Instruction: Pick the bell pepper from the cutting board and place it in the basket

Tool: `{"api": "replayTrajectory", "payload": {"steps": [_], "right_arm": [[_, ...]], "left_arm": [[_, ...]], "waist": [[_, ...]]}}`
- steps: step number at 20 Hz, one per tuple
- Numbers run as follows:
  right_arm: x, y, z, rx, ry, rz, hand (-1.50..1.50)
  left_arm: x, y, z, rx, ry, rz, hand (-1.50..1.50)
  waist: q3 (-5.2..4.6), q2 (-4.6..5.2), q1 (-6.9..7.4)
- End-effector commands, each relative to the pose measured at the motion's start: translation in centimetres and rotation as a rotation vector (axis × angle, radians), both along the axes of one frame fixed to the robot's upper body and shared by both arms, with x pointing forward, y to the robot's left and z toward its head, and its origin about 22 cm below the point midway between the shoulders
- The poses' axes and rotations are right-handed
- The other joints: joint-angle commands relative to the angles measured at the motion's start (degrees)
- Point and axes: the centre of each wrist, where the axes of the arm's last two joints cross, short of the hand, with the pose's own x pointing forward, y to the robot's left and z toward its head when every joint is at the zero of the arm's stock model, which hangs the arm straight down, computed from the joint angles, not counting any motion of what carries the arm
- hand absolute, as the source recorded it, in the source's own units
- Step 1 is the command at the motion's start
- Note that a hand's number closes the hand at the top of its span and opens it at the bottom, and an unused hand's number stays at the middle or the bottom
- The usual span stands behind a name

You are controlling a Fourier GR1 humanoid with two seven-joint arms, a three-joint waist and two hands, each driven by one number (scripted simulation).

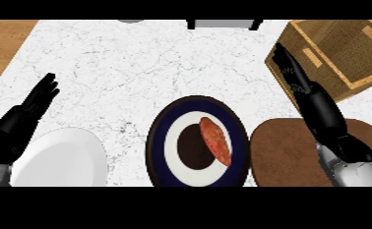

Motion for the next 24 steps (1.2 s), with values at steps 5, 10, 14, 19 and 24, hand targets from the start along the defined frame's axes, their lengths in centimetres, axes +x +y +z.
{"api": "replayTrajectory", "payload": {"steps": [5,10,14,19,24], "right_arm": [[-0.2,-13.3,4.9,0.258,-0.132,-0.032,1.5],[-3.3,-13.0,1.6,-0.295,-0.153,0.239,-1.5],[-5.9,-9.6,-1.4,-0.189,-0.25,0.055,-1.5],[-8.2,-7.7,5.2,-0.267,-0.117,-0.036,-1.5],[-7.5,-10.2,10.9,-0.615,0.058,-0.151,-1.5]], "left_arm": [[0.6,1.6,-0.9,-0.065,0.021,0.185,0.0],[1.5,0.1,-1.5,-0.16,0.1,0.173,0.0],[2.7,-2.5,-2.6,-0.136,0.09,0.14,0.0],[4.2,-2.0,-1.7,-0.156,0.095,0.154,0.0],[4.4,-2.2,-0.5,-0.156,0.107,0.141,0.0]], "waist": [[1.27,1.63,-3.46],[1.09,1.37,-3.32],[0.93,1.27,-1.52],[0.79,1.2,-1.83],[0.62,1.21,-1.51]]}}
